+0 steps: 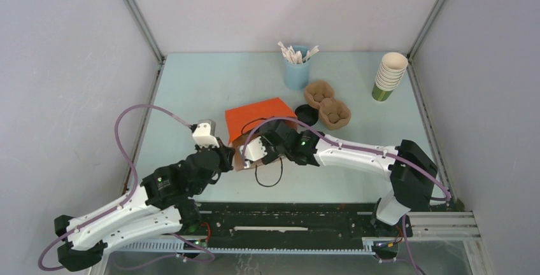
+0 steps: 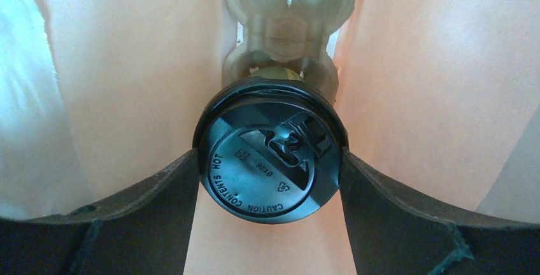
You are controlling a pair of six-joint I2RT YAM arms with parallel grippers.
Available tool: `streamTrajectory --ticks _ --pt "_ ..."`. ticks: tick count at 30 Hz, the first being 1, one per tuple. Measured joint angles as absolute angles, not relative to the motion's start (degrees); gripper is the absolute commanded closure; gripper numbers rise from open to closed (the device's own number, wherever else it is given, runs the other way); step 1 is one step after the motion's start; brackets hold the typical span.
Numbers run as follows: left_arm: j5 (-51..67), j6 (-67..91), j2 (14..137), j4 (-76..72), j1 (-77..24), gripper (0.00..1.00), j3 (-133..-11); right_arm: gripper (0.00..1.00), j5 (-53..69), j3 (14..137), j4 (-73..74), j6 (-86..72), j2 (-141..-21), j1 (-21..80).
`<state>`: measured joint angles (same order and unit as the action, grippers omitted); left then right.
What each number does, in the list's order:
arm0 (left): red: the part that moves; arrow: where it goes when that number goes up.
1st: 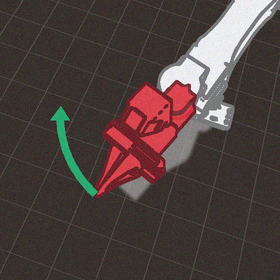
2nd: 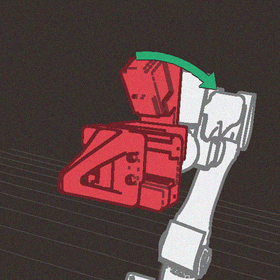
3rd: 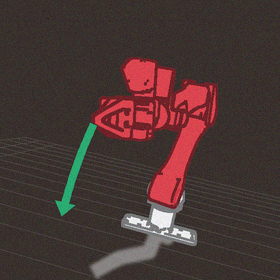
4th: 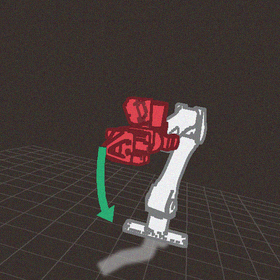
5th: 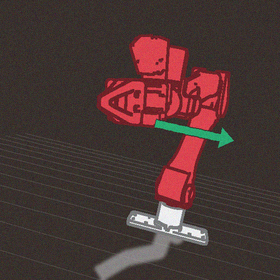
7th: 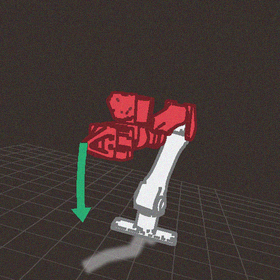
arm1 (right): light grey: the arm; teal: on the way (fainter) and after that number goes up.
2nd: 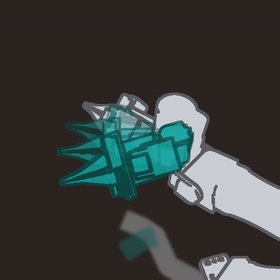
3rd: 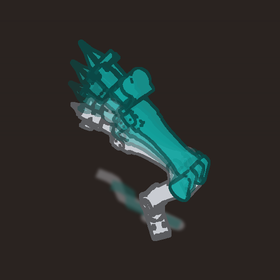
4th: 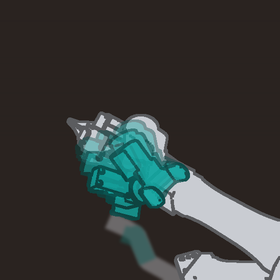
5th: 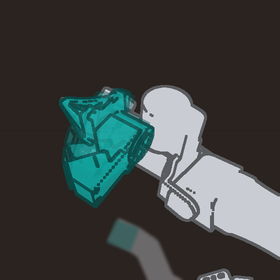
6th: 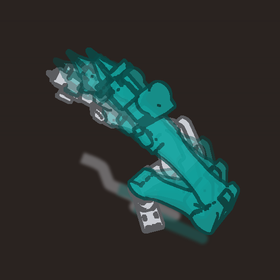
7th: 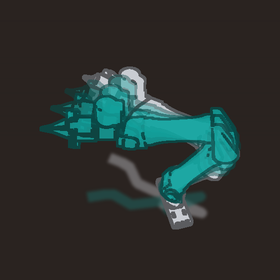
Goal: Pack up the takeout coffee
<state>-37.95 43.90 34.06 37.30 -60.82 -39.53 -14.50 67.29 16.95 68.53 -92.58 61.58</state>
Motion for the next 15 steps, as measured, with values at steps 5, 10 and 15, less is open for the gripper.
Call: streamTrajectory --ticks 5,10,15 --pt "-37.71 43.48 34.94 37.8 -60.82 1.0 -40.27 0.49 -16.08 67.26 16.99 69.36 -92.44 61.41" --pt "-37.71 43.48 35.14 37.8 -60.84 1.0 -40.29 0.49 -15.44 67.22 16.62 70.35 -92.25 61.12" --pt "-37.65 43.51 35.14 37.8 -60.86 1.0 -40.29 0.5 -13.02 67.22 14.94 71.7 -92.31 59.99"
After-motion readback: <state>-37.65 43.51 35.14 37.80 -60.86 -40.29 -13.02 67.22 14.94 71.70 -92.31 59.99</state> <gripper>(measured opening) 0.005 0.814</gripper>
